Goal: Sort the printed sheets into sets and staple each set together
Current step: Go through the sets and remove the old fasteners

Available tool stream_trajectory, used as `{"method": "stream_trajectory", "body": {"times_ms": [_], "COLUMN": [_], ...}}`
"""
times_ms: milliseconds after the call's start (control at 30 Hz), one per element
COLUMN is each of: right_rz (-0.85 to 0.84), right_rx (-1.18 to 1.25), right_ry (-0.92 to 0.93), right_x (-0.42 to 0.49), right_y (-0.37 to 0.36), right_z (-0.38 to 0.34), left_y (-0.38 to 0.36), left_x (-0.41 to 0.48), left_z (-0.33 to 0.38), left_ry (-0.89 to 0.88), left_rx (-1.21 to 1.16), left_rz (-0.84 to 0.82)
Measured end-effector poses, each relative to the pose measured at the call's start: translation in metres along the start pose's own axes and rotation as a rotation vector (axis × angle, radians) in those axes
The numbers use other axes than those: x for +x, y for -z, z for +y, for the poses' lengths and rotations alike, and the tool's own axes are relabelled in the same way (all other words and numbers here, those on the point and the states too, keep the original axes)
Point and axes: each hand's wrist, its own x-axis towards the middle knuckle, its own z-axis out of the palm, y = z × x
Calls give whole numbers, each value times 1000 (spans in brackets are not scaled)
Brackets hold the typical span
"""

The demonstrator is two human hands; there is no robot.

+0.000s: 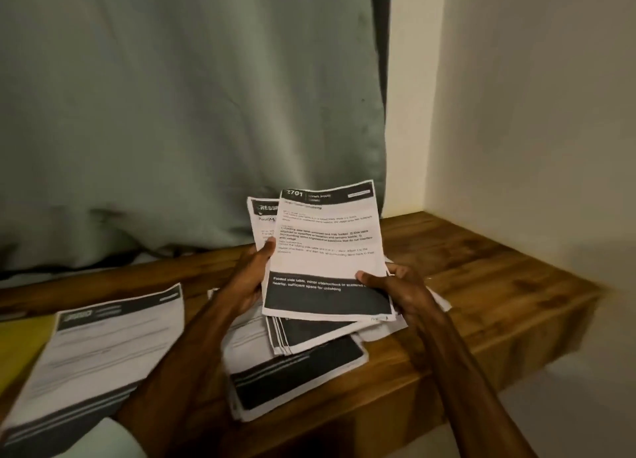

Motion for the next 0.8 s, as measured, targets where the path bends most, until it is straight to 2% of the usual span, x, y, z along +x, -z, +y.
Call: {"method": "stream_trajectory", "body": {"times_ms": [133, 200, 367, 800], "right_rz": [-175, -191, -93, 15], "right_rx": [-22, -9, 21, 133], "right_ry": [-56, -51, 37, 2], "right_x": [-1, 1, 3, 7], "right_y": [-46, -62, -93, -100], "right_z": [17, 15, 16, 41], "left_y": [59, 77, 97, 124], "left_x": [-23, -28, -29, -36], "left_z": [8, 13, 15, 27], "left_ry": [18, 26, 29, -77], "left_rx": [101, 135, 226, 305], "left_rz": [53, 79, 98, 118]}}
